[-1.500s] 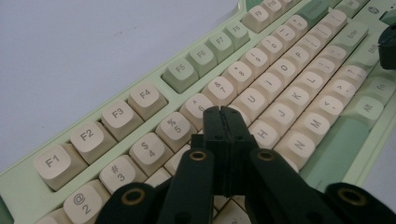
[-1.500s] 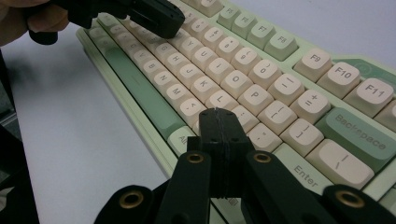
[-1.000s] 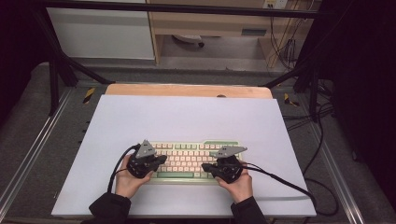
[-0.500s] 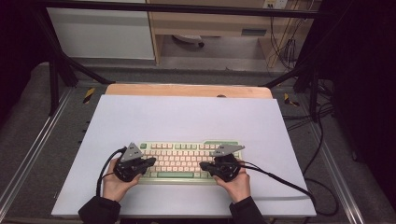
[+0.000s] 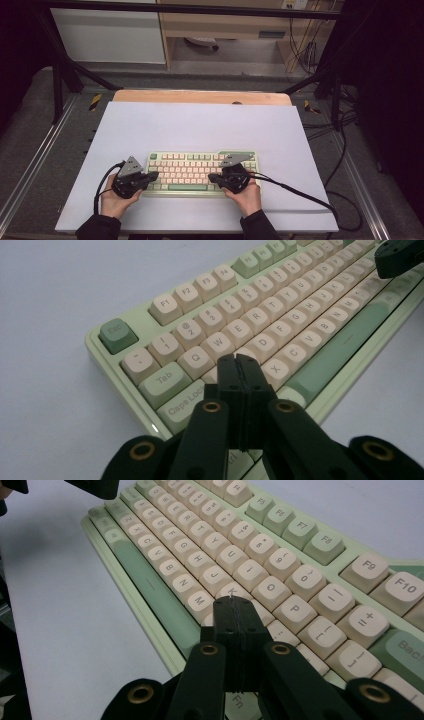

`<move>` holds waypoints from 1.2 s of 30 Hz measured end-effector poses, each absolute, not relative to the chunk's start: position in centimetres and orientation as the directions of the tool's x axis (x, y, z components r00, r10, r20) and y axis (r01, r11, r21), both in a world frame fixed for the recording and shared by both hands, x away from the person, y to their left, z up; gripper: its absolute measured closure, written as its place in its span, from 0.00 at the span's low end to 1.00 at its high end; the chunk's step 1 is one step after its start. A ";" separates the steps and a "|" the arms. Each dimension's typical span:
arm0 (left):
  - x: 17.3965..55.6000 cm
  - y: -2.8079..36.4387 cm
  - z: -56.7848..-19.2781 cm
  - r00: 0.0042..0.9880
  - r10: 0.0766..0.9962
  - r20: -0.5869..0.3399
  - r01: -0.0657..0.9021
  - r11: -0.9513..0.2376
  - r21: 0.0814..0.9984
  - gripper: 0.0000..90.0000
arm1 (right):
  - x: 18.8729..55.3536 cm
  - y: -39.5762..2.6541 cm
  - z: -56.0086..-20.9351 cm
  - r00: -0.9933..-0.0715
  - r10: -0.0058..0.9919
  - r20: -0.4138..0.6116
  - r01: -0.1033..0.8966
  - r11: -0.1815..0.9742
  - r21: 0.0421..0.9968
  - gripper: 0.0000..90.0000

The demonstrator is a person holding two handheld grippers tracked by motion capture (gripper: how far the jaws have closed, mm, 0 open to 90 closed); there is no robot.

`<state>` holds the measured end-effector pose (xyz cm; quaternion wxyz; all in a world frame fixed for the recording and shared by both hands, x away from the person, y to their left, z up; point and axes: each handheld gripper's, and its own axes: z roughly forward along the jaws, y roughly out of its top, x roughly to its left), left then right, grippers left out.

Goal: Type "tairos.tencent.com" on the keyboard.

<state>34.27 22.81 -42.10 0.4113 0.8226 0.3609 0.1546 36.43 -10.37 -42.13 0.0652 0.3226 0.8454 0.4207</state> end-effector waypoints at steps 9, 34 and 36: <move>34.2 23.2 -42.2 0.689 0.723 -0.048 0.467 -0.393 0.792 0.99 | 36.6 -10.2 -42.7 -0.781 0.605 0.153 0.497 0.454 0.739 1.00; 34.1 23.1 -42.2 0.693 0.719 -0.051 0.469 -0.397 0.789 0.99 | 36.2 -11.2 -41.5 -0.776 0.615 0.137 0.480 0.436 0.761 1.00; 34.1 23.0 -42.1 0.695 0.717 -0.051 0.467 -0.396 0.791 0.99 | 36.2 -11.6 -41.5 -0.773 0.619 0.136 0.483 0.437 0.759 1.00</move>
